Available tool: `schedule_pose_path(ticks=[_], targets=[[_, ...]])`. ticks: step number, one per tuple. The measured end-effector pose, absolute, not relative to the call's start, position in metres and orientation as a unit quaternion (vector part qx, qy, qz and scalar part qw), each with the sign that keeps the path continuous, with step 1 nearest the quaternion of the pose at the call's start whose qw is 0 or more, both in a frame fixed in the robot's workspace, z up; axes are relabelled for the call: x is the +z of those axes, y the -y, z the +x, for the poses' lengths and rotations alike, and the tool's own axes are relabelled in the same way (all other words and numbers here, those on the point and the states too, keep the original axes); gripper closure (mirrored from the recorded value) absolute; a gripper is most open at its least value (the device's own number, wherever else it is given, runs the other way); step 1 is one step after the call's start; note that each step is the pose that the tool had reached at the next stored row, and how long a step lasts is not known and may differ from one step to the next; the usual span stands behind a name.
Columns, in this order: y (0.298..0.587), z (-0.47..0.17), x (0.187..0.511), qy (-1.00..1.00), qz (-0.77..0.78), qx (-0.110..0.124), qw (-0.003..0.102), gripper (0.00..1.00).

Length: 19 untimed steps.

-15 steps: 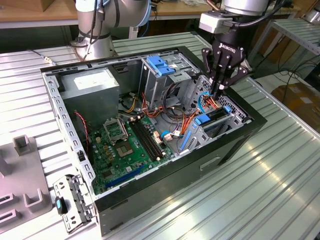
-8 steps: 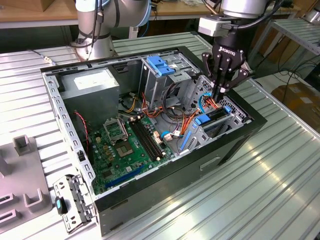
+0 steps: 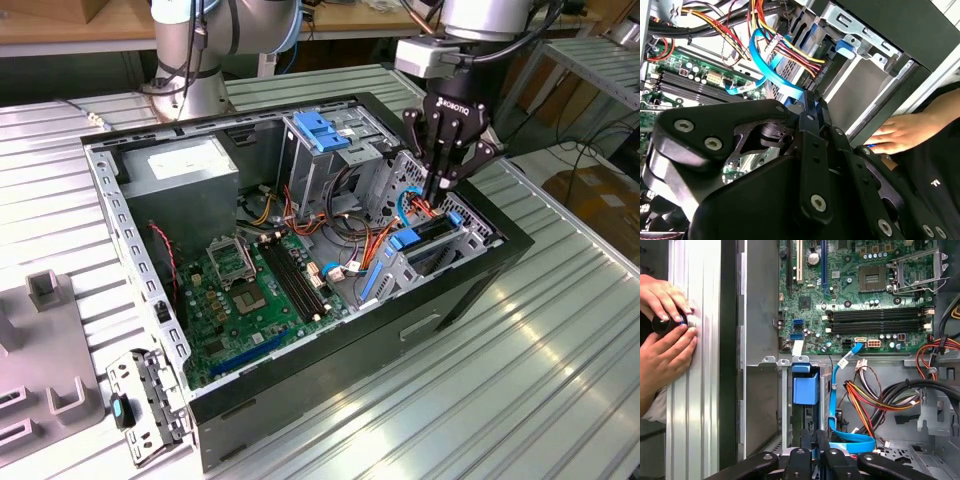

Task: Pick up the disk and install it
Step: 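Insert the second disk wire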

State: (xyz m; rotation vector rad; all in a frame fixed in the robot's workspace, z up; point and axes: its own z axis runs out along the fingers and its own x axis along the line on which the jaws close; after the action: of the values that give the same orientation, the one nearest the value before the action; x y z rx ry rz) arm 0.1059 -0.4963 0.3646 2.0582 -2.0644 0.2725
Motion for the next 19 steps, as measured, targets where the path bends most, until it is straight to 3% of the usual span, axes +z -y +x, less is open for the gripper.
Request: schedule_pose_path(ticks=[5,8,13,19], targets=[[0.502,0.105,0.363,0.703,0.701,0.076,0.089,0.84],[0.505,0.103,0.363,0.704,0.703,0.063,0.071,0.84],[0.506,0.093,0.362,0.706,0.702,0.08,0.05,0.84],[0.506,0.091,0.362,0.706,0.702,0.081,0.049,0.84]])
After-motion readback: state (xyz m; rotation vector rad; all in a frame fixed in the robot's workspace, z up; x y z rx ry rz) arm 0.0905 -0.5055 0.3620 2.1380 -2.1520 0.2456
